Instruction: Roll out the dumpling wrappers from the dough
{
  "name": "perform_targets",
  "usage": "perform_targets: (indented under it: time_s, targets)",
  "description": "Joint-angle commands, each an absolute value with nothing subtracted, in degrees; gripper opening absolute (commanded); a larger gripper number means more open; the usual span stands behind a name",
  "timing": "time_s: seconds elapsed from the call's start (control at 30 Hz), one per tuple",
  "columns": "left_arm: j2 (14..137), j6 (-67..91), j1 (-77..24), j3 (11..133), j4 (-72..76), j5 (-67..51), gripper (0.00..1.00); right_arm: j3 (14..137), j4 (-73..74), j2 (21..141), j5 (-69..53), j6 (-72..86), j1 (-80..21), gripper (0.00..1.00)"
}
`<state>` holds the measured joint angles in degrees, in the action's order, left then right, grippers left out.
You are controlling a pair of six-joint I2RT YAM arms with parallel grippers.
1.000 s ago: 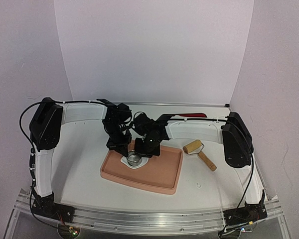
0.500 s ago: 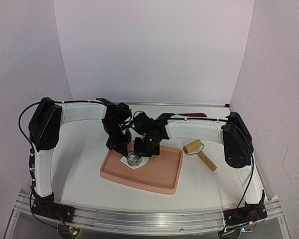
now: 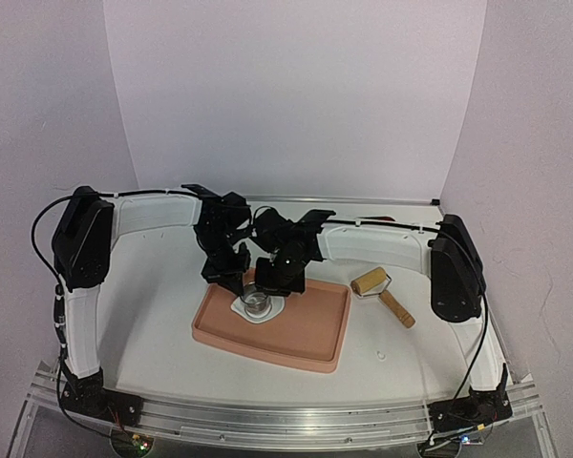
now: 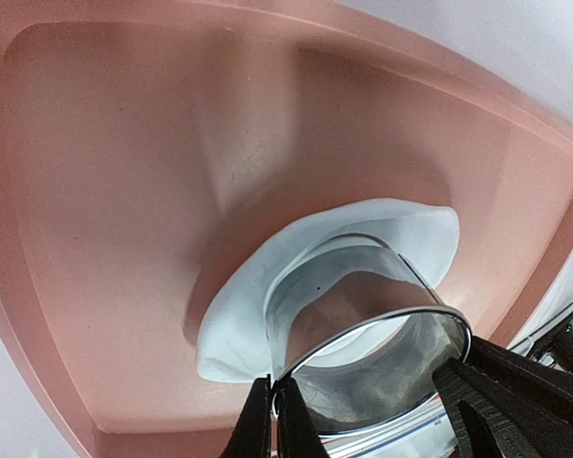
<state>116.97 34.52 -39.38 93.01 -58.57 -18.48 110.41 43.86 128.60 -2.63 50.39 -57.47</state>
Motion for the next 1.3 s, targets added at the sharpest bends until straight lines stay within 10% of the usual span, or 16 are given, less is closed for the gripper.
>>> perform_targets:
  time_s: [0.0, 0.53, 1.27]
  targets:
    - [113.36, 35.6, -38.41, 96.47, -57.53, -14.91, 0.0, 113.72, 48.06, 126.62, -3.8, 49.92, -58.74, 0.09]
    - [100.25, 38.28, -36.58, 92.81, -62.6, -7.34, 0.0, 119.82, 51.35, 119.71, -2.77, 49.04, -55.41, 0.24]
    - [83.06, 38.57, -13.52, 57.73, -55.56, -10.35, 0.0, 102.2, 45.8, 113.28, -10.46, 47.11, -50.83, 0.42]
